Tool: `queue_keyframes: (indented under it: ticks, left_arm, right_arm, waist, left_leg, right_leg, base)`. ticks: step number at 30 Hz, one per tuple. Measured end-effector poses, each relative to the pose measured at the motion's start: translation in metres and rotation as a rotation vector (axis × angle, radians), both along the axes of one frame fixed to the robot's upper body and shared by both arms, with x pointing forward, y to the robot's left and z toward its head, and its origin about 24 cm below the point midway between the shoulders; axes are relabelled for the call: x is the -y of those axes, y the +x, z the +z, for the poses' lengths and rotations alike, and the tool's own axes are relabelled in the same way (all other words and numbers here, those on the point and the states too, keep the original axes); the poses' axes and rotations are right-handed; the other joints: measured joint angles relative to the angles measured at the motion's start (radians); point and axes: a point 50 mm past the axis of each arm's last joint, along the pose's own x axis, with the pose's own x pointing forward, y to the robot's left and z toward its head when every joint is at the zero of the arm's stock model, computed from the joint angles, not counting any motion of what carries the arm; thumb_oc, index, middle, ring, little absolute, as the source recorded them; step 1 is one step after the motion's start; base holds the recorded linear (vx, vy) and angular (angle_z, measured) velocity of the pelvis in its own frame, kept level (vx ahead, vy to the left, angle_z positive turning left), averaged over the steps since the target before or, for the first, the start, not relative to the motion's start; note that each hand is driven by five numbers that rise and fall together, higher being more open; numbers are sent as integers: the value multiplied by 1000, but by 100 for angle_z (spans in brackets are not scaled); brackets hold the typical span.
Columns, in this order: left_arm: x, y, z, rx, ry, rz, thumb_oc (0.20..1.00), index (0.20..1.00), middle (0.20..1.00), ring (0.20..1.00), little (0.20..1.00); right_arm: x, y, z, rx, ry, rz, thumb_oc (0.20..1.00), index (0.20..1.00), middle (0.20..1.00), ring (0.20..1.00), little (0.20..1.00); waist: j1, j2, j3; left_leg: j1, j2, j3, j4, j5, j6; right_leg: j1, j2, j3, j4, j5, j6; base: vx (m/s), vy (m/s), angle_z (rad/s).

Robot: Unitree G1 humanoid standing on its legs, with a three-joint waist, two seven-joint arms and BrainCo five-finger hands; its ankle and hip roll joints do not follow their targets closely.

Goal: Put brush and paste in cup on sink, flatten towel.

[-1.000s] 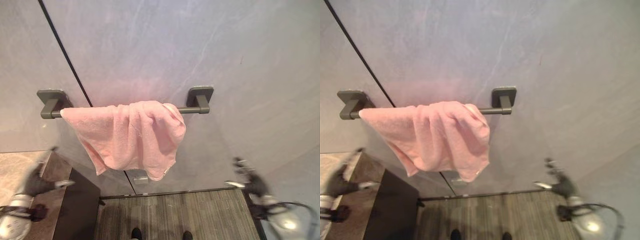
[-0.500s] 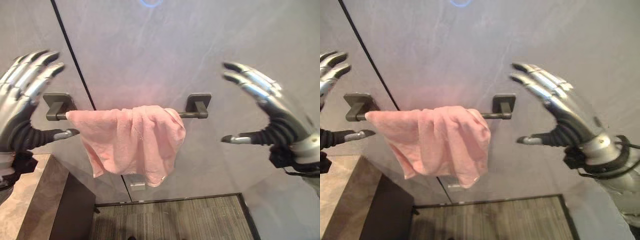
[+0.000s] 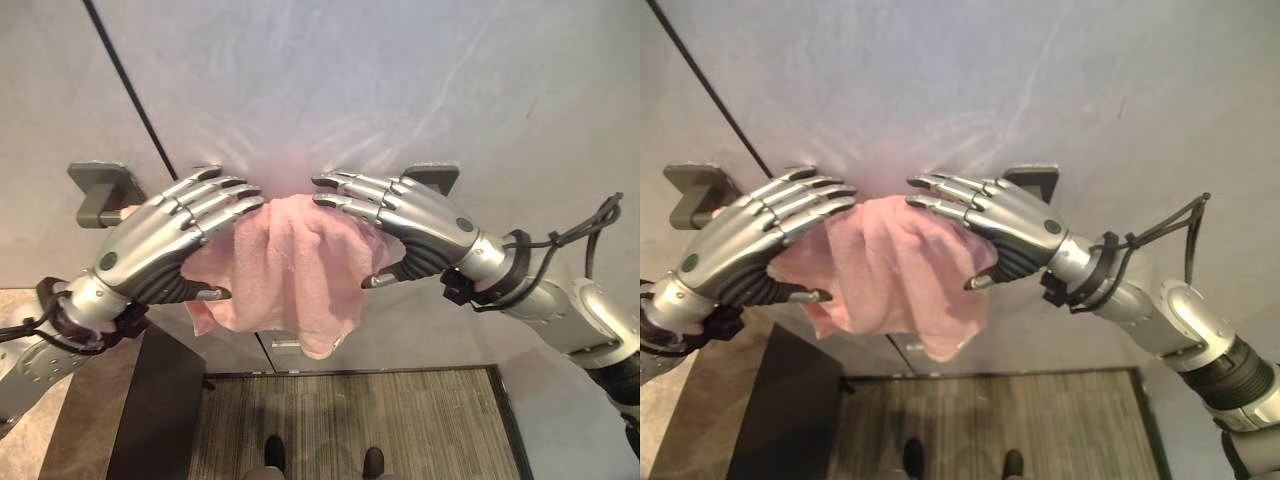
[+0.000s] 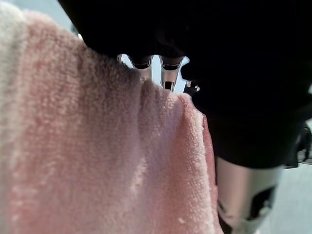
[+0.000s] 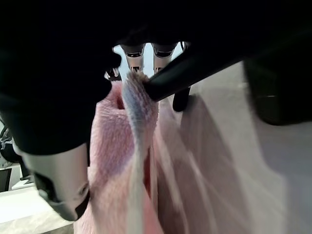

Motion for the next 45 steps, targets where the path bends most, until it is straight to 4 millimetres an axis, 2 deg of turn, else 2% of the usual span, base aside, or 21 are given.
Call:
queue_keyframes:
  ticks: [3,7,10,17,25,27,29,33,35,36,40,41,45]
  left_arm:
    - [-3,4,-1,9,0,15,1000,1000,1000,1000,1000]
    - [-9,1,-2,3,-45,35,1000,1000,1000,1000,1000]
    - [-20,-5,-7,-25,-191,68,1000,1000,1000,1000,1000]
    - [-33,-5,-15,-76,-185,138,1000,1000,1000,1000,1000]
    - [-45,-9,-27,-126,-167,204,1000,1000,1000,1000,1000]
    - [-45,-10,-32,-139,-213,206,1000,1000,1000,1000,1000]
    - [-43,-9,-36,-152,-330,189,1000,1000,1000,1000,1000]
    - [-51,-4,-43,-153,-640,193,1000,1000,1000,1000,1000]
    - [-54,1,-58,-174,-796,221,1000,1000,1000,1000,1000]
    - [-52,2,-60,-176,-830,211,1000,1000,1000,1000,1000]
    - [-44,8,-71,-146,-1049,208,1000,1000,1000,1000,1000]
    - [-42,6,-75,-121,-1157,199,1000,1000,1000,1000,1000]
    - [-39,-1,-83,-105,-1313,194,1000,1000,1000,1000,1000]
  right_arm:
    - [-4,5,-1,12,-55,-3,1000,1000,1000,1000,1000]
    - [1,3,0,28,-108,-21,1000,1000,1000,1000,1000]
    - [15,-5,-1,45,-199,-36,1000,1000,1000,1000,1000]
    - [38,-8,0,41,-306,-111,1000,1000,1000,1000,1000]
    - [68,-12,-13,-18,-283,-236,1000,1000,1000,1000,1000]
    - [71,-12,-16,-31,-279,-247,1000,1000,1000,1000,1000]
    - [72,-11,-20,-43,-265,-253,1000,1000,1000,1000,1000]
    - [70,-10,-38,-140,-29,-245,1000,1000,1000,1000,1000]
    - [63,-4,-50,-236,238,-206,1000,1000,1000,1000,1000]
    - [61,-3,-52,-254,282,-198,1000,1000,1000,1000,1000]
    - [43,10,-54,-351,638,-137,1000,1000,1000,1000,1000]
    - [35,12,-54,-393,813,-86,1000,1000,1000,1000,1000]
    - [36,10,-52,-402,958,-61,1000,1000,1000,1000,1000]
  waist:
    - [-3,1,2]
    - [-4,0,0]
    - [0,-2,-5]
    - [-6,1,-27]
    - [-6,-9,-50]
    - [-10,-9,-62]
    - [-14,-9,-69]
    - [-17,-18,-79]
    - [-22,-19,-86]
    - [-22,-18,-85]
    - [-18,-9,-87]
    - [-16,-5,-84]
    - [-15,2,-80]
  left_leg:
    - [-3,1,3,-1,-3,-5]
    - [-14,1,4,0,-1,-6]
    - [-14,-1,-1,0,4,-5]
    - [-9,-1,-18,0,3,-7]
    - [2,1,-25,-3,-1,-4]
    - [2,1,-25,-4,-1,-4]
    - [3,1,-24,-1,-1,-4]
    - [5,4,-24,0,-1,-4]
    - [8,4,-20,-1,-1,-4]
    - [9,4,-18,-3,-1,-4]
    - [22,8,7,-5,-1,-4]
    - [22,10,13,-5,-1,-4]
    - [27,10,25,-4,-1,-2]
  right_leg:
    - [-6,-1,2,-7,0,0]
    - [-15,-1,1,-3,6,-1]
    - [-12,-1,-4,0,6,-1]
    - [2,0,-17,0,4,0]
    - [19,0,-27,-8,-10,6]
    - [20,0,-27,-8,-11,6]
    - [20,1,-27,-8,-10,6]
    - [21,4,-25,-7,-7,-1]
    - [22,4,-19,-7,-4,-3]
    - [21,4,-17,-8,-3,-3]
    - [19,5,8,-8,-3,-6]
    - [14,7,18,-8,3,-10]
    - [13,7,23,-8,6,-5]
  base:
    - [26,-4,-4]
    - [17,-8,1]
    - [14,-16,5]
    - [24,-24,6]
    - [10,-15,4]
    - [0,0,0]
    - [0,0,0]
    - [0,0,0]
    - [-21,-1,-6]
    - [-17,-7,-8]
    - [-21,-10,-17]
    - [-15,0,-21]
    - [5,-10,-10]
